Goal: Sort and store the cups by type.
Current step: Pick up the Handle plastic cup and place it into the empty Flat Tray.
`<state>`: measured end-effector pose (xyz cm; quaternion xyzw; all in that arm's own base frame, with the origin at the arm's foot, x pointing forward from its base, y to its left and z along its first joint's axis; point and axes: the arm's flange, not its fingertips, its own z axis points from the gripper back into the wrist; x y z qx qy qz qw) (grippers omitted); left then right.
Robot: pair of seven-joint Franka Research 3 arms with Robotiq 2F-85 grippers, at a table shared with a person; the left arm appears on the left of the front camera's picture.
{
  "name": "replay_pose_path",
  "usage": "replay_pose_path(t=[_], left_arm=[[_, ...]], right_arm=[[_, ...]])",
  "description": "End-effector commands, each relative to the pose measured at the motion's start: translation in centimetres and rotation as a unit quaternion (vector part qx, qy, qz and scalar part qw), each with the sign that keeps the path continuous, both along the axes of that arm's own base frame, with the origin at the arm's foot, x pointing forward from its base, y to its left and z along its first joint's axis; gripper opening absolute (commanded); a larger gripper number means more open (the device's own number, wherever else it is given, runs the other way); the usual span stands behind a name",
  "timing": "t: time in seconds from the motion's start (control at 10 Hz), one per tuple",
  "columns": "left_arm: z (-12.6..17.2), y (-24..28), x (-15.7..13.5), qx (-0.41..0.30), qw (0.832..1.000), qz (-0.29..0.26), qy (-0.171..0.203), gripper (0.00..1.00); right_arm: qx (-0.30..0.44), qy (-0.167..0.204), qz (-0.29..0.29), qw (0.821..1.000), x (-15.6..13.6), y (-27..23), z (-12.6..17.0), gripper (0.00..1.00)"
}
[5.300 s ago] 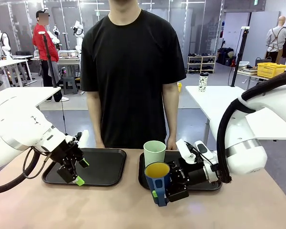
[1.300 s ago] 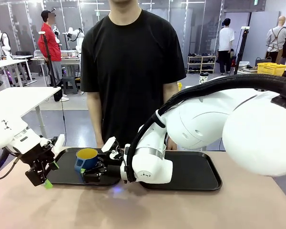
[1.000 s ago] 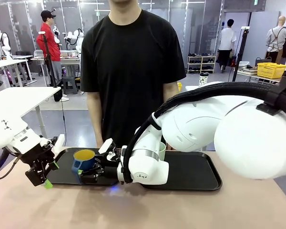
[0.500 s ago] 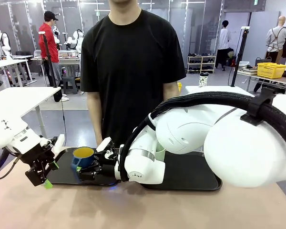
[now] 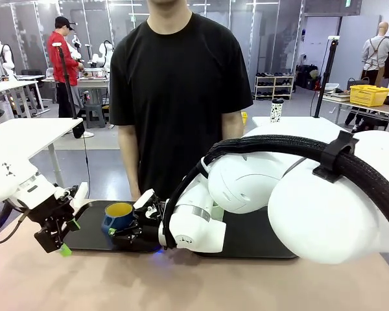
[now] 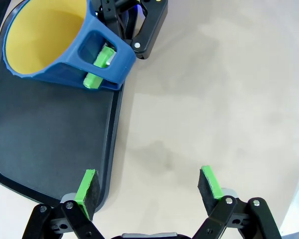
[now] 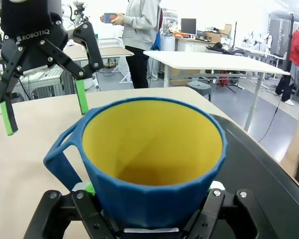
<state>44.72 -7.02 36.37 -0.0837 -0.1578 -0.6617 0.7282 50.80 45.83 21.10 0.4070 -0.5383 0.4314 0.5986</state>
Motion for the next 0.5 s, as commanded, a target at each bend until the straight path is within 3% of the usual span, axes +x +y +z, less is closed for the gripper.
replay_pose_path(t=[0.0, 0.4], left_arm=[[0.04, 0.01, 0.14, -0.003, 1.0, 0.001, -0.002, 1.0], [0.04, 0.01, 0.14, -0.003, 1.0, 0.001, -0.002, 1.0]], right_arm=[[-0.007, -0.009, -0.02, 1.0, -1.13, 1.02, -1.01, 0.72], [-0.02, -0.012, -0.033, 0.999, -1.42, 0.72, -1.44, 0.72]])
